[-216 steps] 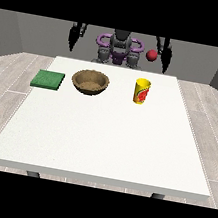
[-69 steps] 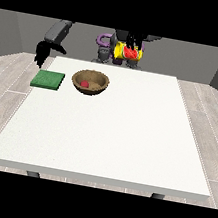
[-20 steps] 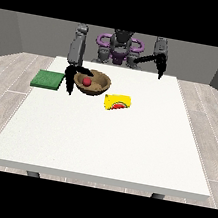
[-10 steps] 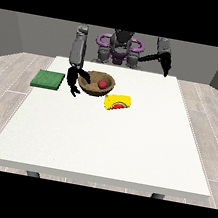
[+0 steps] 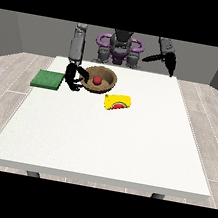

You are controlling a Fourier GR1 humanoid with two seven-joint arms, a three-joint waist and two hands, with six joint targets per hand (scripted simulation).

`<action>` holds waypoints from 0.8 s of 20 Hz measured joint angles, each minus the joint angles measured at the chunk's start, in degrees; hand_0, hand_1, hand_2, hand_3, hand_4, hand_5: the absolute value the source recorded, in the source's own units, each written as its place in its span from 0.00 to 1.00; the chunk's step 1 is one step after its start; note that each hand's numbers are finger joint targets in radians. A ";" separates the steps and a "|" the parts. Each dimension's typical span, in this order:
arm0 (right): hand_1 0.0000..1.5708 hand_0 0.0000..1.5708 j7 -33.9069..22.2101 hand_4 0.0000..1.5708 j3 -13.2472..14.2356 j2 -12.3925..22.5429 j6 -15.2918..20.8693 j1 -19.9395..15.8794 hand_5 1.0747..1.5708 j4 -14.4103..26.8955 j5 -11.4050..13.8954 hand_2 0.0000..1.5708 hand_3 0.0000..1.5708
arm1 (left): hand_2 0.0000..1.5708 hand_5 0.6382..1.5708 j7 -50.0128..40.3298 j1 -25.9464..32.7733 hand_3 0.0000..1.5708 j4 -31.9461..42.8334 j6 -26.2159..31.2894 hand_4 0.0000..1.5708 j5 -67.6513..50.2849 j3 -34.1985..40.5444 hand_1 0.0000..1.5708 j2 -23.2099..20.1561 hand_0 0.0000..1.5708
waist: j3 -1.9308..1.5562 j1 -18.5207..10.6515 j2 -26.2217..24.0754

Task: Pick the cup and pour the ball into the bowl, then pick the bowl and place it on the pad

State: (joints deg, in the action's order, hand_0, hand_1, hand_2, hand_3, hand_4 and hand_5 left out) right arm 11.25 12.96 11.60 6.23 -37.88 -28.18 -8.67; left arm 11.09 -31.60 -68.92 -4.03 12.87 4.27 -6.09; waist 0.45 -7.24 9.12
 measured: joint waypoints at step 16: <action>1.00 1.00 -14.35 0.68 2.75 10.08 -8.57 -1.31 0.97 -4.29 -4.23 1.00 1.00 | 0.00 0.99 2.84 2.91 0.00 4.19 -0.32 0.00 -1.67 4.04 0.00 -3.39 0.00 | -0.45 5.43 -2.32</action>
State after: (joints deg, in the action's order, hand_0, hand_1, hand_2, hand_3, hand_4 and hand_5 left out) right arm -3.10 15.72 21.68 -2.34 -39.19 -32.47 -12.90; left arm 13.93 -28.69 -64.73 -4.35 11.20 8.31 -9.48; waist 0.00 -1.81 6.80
